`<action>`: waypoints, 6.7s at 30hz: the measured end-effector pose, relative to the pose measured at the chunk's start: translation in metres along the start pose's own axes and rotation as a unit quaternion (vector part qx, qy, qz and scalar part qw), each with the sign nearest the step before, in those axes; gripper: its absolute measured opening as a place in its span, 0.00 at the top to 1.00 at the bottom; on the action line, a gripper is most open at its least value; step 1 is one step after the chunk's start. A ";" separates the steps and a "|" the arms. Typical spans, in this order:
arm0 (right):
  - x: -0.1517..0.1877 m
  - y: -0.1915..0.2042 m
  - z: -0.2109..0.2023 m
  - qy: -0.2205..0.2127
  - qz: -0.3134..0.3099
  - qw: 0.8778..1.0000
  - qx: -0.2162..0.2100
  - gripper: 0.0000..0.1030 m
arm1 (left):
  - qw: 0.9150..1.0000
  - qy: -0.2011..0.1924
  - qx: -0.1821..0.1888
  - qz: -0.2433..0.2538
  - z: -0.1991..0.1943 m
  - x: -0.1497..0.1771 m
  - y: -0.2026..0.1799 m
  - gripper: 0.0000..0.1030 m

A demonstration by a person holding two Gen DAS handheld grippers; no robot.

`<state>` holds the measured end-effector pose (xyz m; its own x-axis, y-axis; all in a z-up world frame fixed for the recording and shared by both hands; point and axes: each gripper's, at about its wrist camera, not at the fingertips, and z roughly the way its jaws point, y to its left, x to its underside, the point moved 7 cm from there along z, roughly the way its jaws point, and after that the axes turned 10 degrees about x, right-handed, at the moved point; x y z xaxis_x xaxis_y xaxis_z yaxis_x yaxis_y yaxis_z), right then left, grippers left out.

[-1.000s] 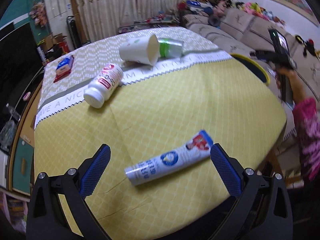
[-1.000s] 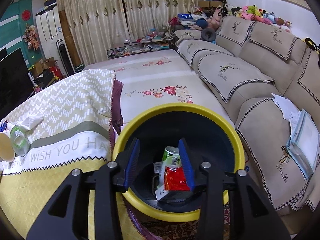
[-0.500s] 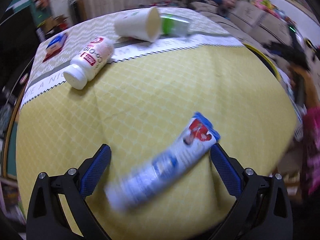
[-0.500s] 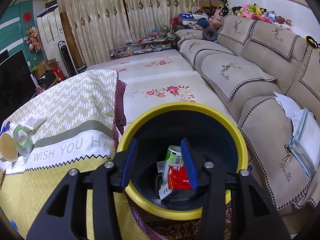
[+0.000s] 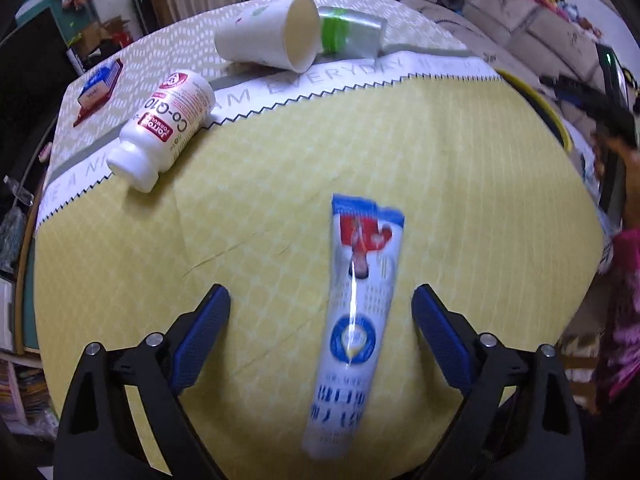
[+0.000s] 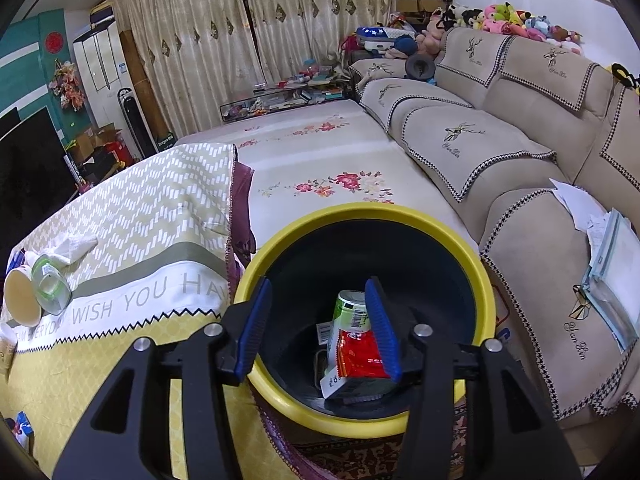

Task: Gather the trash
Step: 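Grasp the white toothpaste tube with the left gripper, then carry the toothpaste tube over the yellow bin and release it, then grasp the clear green-lidded jar with the right gripper, then carry the green-lidded jar into the yellow bin and release it, then lift the open right gripper out of the bin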

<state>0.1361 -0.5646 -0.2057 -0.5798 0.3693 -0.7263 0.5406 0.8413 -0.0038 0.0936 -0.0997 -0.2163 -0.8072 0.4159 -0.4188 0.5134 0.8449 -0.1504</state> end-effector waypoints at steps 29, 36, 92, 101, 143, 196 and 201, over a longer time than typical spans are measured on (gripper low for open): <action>0.006 -0.047 -0.046 -0.027 0.017 0.999 -0.001 0.48 | 0.993 -0.039 0.066 0.093 -0.014 -0.075 -0.087 0.77; 0.012 -0.086 -0.067 -0.041 0.038 0.998 0.013 0.46 | 0.980 -0.058 0.090 0.169 0.000 -0.143 -0.164 0.77; 0.020 0.066 -0.073 -0.017 -0.095 0.990 -0.104 0.38 | 0.972 -0.232 -0.040 -0.022 -0.082 -0.091 -0.027 0.05; 0.026 0.221 -0.074 -0.009 -0.212 0.956 -0.203 0.38 | 0.961 -0.253 -0.055 -0.097 -0.121 -0.046 0.054 0.05; 0.024 0.247 -0.109 -0.024 -0.239 0.927 -0.289 0.52 | 0.969 -0.228 -0.020 -0.092 -0.093 -0.048 0.039 0.05; 0.016 -0.001 0.024 0.020 -0.075 0.997 0.025 0.35 | 0.981 -0.173 -0.030 -0.077 -0.056 -0.065 0.062 0.05; 0.015 0.020 0.007 0.009 -0.091 0.996 0.003 0.34 | 0.987 -0.145 -0.030 -0.063 -0.041 -0.078 0.089 0.05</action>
<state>0.1429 -0.5448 -0.2213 -0.6791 0.2176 -0.7011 0.4289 0.8927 -0.1383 0.1902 -0.0428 -0.1602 -0.7424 0.1993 -0.6396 0.3881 0.9061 -0.1681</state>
